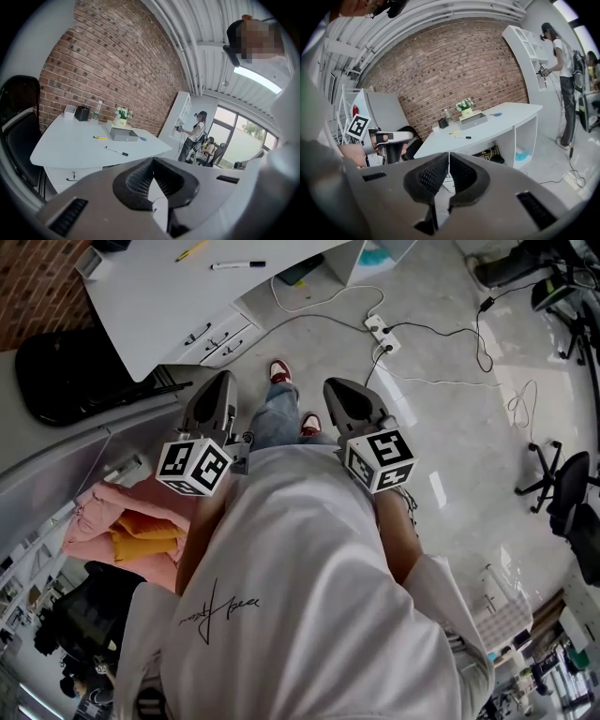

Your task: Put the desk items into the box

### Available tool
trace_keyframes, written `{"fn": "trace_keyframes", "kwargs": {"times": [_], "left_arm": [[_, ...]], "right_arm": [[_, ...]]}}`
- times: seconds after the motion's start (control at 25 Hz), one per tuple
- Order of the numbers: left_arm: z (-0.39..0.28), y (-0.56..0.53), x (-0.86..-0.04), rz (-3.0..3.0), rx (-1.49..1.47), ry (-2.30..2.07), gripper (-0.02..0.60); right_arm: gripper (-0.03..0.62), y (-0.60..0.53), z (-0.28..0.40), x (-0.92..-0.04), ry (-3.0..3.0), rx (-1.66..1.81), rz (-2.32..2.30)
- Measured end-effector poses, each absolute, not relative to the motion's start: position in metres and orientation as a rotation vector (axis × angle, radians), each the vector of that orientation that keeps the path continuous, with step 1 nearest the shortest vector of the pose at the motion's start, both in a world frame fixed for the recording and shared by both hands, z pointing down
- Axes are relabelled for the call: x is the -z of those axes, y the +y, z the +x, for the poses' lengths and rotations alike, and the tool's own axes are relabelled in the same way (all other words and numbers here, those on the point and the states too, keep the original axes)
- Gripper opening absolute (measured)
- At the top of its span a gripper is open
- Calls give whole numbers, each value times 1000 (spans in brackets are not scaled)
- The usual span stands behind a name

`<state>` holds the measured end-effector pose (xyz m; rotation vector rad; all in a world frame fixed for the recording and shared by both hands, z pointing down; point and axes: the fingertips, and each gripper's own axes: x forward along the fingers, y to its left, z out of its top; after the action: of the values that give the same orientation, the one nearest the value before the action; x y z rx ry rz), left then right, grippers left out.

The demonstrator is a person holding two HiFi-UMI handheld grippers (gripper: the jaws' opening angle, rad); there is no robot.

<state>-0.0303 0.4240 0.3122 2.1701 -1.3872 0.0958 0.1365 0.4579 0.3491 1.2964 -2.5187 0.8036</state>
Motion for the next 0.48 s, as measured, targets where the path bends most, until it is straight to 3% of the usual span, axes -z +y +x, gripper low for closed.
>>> {"fn": "trace_keyframes", "kwargs": {"times": [0.48], "left_arm": [[-57,341,-309,2183,-111,-1365,6]], "right_arm": [[28,367,102,-343,-2526,-802,1283]]}}
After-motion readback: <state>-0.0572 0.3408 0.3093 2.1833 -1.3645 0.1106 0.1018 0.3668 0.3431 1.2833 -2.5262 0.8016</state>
